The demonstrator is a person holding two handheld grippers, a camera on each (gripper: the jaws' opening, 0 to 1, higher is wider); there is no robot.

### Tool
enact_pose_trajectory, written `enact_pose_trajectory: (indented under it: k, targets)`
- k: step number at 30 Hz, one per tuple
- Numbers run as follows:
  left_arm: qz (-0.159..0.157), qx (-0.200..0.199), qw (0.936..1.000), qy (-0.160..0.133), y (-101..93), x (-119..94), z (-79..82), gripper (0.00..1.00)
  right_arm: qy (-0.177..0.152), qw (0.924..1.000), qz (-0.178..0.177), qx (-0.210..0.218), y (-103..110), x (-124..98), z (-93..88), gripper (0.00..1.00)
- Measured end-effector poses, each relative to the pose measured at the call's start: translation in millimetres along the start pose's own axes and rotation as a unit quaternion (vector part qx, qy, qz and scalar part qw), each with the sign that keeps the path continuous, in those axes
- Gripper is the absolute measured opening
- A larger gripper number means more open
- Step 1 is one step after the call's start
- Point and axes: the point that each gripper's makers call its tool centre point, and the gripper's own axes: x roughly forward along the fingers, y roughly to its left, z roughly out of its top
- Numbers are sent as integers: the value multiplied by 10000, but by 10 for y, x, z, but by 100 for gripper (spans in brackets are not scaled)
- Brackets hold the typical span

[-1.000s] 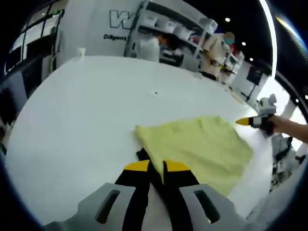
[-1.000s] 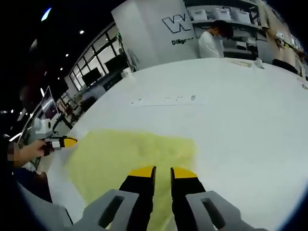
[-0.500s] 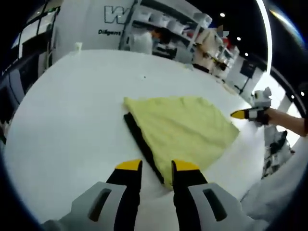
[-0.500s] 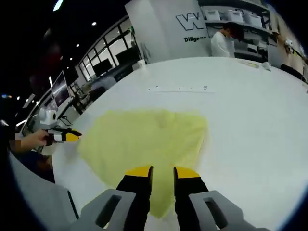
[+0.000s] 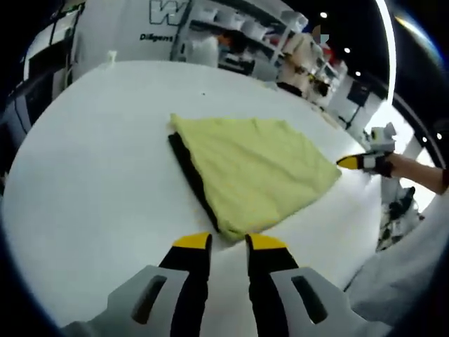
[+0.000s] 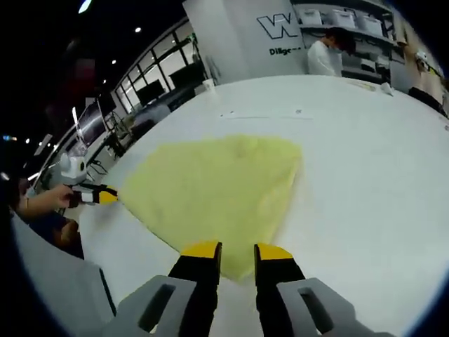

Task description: Fold the garment on the visible template until the final outline fits inside the template.

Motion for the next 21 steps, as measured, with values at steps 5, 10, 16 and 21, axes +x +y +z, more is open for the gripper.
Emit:
enact_pose_trajectory:
  k: [5, 10, 16, 21]
  targets:
    - [44, -137, 9998, -113, -4, 33, 37, 12, 108, 9999, -21, -76, 15, -8, -92, 14]
    - [-54, -132, 9999, -86, -13, 87, 50, 8, 188, 9997, -31, -126, -10, 0, -111, 21]
    - [-272, 282, 9992, -12, -48, 94, 50, 0, 438, 9988, -73, -209, -85, 39, -312, 17]
    - [-402, 821, 9957, 149, -45, 31, 72, 0, 473, 9984, 233, -208, 32, 84, -350, 1]
